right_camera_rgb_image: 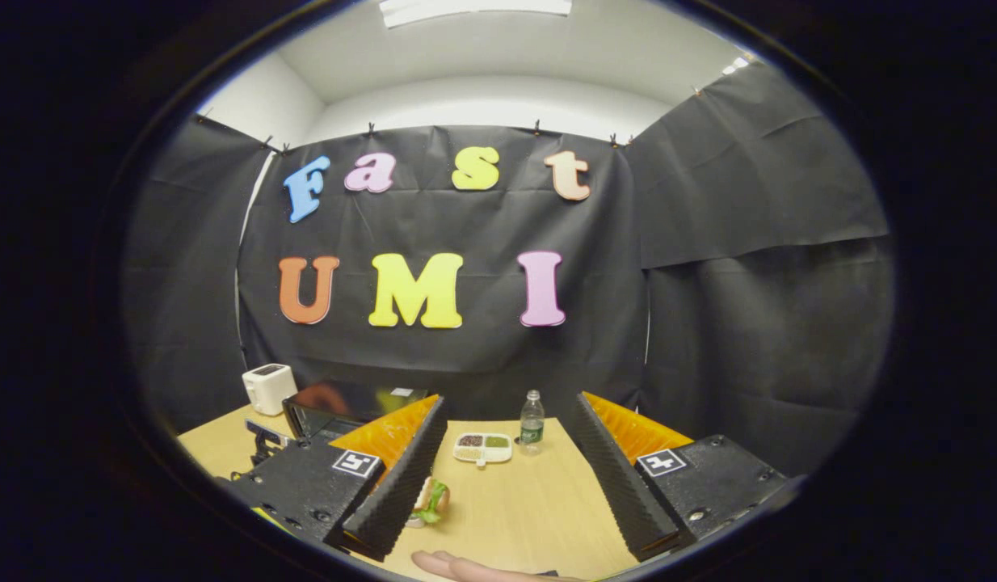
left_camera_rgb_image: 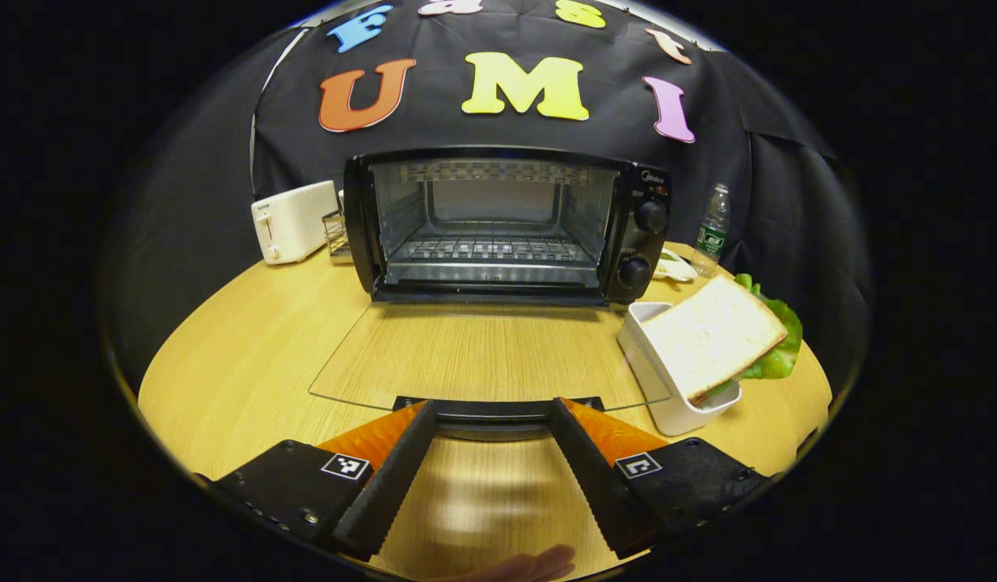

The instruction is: Open the electric oven with the left hand, put the food in, and close the electric oven.

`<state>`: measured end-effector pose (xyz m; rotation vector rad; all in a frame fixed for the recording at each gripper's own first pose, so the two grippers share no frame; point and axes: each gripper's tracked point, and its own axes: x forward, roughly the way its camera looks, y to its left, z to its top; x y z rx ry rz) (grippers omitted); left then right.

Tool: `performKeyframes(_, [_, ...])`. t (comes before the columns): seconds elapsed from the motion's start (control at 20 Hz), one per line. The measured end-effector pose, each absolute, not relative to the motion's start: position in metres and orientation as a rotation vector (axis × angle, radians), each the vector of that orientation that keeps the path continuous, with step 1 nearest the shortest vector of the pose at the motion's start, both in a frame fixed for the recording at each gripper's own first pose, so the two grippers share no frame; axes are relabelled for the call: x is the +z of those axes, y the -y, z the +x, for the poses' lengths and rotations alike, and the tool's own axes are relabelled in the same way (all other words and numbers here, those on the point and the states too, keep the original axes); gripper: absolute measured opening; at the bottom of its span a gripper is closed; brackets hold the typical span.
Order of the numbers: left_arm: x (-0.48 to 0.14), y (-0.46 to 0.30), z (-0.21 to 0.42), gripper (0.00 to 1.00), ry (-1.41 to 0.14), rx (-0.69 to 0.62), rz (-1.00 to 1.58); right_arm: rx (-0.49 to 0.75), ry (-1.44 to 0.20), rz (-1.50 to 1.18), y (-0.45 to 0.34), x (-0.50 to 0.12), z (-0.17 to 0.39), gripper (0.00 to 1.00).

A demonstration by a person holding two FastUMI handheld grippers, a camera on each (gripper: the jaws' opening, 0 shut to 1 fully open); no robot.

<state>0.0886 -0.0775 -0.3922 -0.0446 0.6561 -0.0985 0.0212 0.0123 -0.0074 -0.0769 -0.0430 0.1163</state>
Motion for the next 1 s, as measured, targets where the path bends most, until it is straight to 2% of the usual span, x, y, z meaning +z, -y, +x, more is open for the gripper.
performKeyframes(0.05, [-0.388, 0.079, 0.089, 0.95, -0.630, -0.100, -0.038, 0.119, 0.040, -0.081, -0.014, -0.010, 0.021, 0.92])
performKeyframes(0.1, [-0.387, 0.079, 0.089, 0.94, -0.621, -0.102, -0.030, 0.121, 0.039, -0.084, -0.015, -0.011, 0.021, 1.00])
performKeyframes(0.15, [-0.391, 0.079, 0.089, 0.94, -0.629, -0.104, -0.023, 0.122, 0.032, -0.086, -0.017, -0.015, 0.021, 0.92])
performKeyframes(0.2, [-0.396, 0.080, 0.084, 0.95, -0.638, -0.104, -0.019, 0.127, 0.025, -0.087, -0.018, -0.017, 0.021, 0.92])
performKeyframes(0.25, [-0.392, 0.080, 0.086, 0.95, -0.617, -0.107, -0.010, 0.133, 0.021, -0.086, -0.020, -0.020, 0.020, 1.00])
performKeyframes(0.45, [-0.373, 0.067, 0.083, 0.94, -0.591, -0.094, -0.006, 0.137, -0.005, -0.091, -0.019, -0.032, 0.024, 1.00])
performKeyframes(0.5, [-0.359, 0.065, 0.083, 0.94, -0.568, -0.090, -0.014, 0.135, -0.016, -0.093, -0.018, -0.035, 0.026, 1.00])
performKeyframes(0.55, [-0.344, 0.063, 0.082, 0.94, -0.538, -0.084, -0.021, 0.133, -0.026, -0.092, -0.016, -0.037, 0.029, 0.92])
performKeyframes(0.65, [-0.312, 0.056, 0.079, 0.94, -0.485, -0.075, -0.035, 0.131, -0.044, -0.093, -0.015, -0.042, 0.036, 0.92])
performKeyframes(0.7, [-0.294, 0.053, 0.075, 0.94, -0.453, -0.074, -0.040, 0.130, -0.055, -0.093, -0.015, -0.045, 0.039, 1.00])
performKeyframes(0.8, [-0.259, 0.049, 0.069, 0.94, -0.407, -0.079, -0.054, 0.128, -0.079, -0.088, -0.015, -0.051, 0.050, 1.00])
performKeyframes(0.85, [-0.241, 0.045, 0.066, 0.94, -0.381, -0.078, -0.060, 0.132, -0.092, -0.085, -0.018, -0.054, 0.055, 0.92])
performKeyframes(0.9, [-0.222, 0.042, 0.062, 0.94, -0.347, -0.078, -0.059, 0.136, -0.110, -0.081, -0.020, -0.059, 0.061, 1.00])
performKeyframes(0.95, [-0.204, 0.037, 0.057, 0.94, -0.315, -0.070, -0.055, 0.144, -0.128, -0.073, -0.023, -0.064, 0.068, 0.93])
performKeyframes(1.0, [-0.187, 0.032, 0.053, 0.95, -0.279, -0.063, -0.056, 0.155, -0.144, -0.065, -0.026, -0.068, 0.074, 0.93])
